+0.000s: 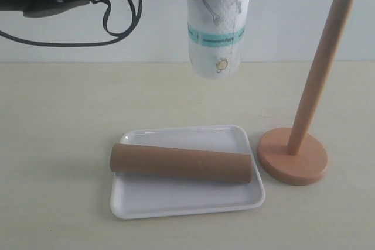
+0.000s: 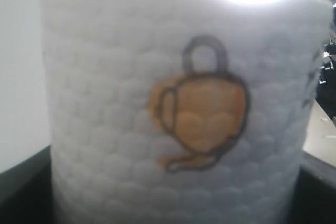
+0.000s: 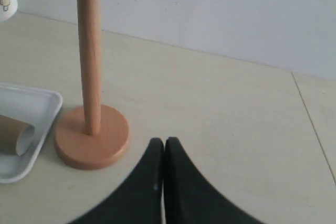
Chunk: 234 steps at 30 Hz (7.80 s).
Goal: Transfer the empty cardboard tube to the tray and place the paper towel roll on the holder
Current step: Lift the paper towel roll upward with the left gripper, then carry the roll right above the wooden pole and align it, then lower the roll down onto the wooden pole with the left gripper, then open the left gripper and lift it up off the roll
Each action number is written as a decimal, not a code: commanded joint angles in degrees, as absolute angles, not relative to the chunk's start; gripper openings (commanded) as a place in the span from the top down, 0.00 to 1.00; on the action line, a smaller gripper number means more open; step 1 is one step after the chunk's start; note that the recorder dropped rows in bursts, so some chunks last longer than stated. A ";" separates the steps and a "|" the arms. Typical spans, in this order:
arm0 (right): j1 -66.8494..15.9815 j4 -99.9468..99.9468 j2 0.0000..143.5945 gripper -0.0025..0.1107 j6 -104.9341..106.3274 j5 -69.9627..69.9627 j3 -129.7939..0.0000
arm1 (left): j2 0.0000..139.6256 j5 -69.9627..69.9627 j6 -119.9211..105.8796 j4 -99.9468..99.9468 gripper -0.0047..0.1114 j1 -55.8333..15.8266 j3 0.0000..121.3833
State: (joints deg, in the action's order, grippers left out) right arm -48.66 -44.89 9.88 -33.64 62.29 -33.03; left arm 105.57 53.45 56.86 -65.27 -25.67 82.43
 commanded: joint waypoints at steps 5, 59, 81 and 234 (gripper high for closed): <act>-48.52 -35.11 0.00 0.98 -31.77 55.50 -33.14 | 104.25 50.31 62.33 -67.26 0.92 -29.01 92.77; -48.53 -34.98 0.00 0.98 -31.15 55.55 -33.41 | 117.02 33.64 77.55 -73.58 0.92 -41.89 121.51; -48.53 -34.98 0.00 0.98 -31.15 55.55 -33.41 | 117.79 29.94 102.03 -93.50 0.92 -42.51 127.03; -48.53 -34.98 0.00 0.98 -31.15 55.04 -33.41 | 144.53 59.64 67.39 -71.64 0.01 -35.56 127.19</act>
